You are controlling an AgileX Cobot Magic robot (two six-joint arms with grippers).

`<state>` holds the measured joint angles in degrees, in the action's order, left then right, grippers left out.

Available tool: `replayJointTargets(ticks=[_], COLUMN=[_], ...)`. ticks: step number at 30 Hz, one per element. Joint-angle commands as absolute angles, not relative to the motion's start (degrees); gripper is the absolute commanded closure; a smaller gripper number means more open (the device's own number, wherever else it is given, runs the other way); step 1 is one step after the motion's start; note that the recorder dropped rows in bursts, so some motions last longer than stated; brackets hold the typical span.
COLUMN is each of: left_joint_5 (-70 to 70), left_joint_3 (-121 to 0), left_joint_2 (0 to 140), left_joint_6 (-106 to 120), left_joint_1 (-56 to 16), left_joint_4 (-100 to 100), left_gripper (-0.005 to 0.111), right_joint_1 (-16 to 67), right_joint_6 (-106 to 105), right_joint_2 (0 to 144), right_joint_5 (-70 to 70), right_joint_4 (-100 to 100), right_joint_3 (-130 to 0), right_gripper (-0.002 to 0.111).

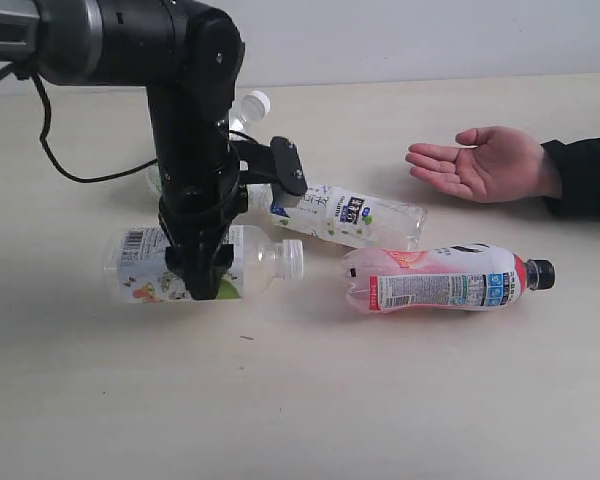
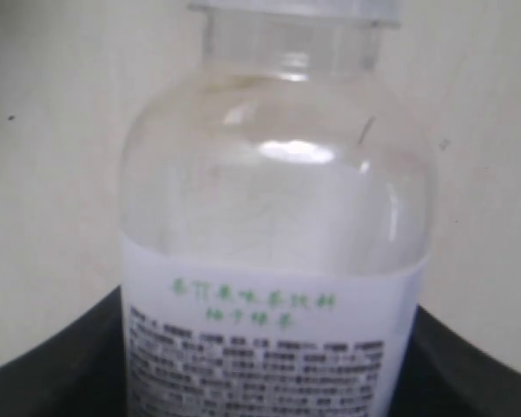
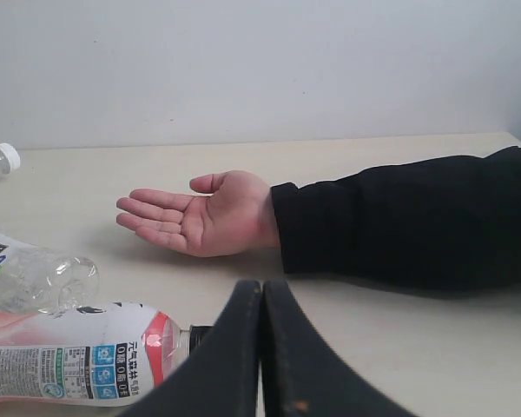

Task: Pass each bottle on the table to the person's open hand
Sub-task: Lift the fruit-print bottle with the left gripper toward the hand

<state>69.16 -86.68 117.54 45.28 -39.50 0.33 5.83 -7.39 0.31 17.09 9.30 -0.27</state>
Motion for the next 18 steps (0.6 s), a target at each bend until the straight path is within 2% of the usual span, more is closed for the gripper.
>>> replayJointTargets(ticks=[1, 12, 18], left_joint_5=[70.0, 68.4, 66.8], left_joint_3=[-86.8, -87.1, -92.0], left_joint_2=[113.0, 103.7, 102.6], left_joint_6=[40.1, 20.3, 20.3], left_joint_1=[-40.7, -40.7, -40.7], left_joint_4=[-0.4, -12.4, -39.4], left_gripper=[0.107, 0.107, 0.107], right_joint_1=[5.4, 5.4, 5.4], right_joint_6=[-7.4, -7.4, -7.3], right_joint_2=[0.0, 0.0, 0.0], right_joint_5=[16.6, 16.6, 16.6], right_joint_4=[9.2, 9.2, 9.2], right_joint_3=[0.0, 0.0, 0.0], right_gripper=[0.108, 0.108, 0.108])
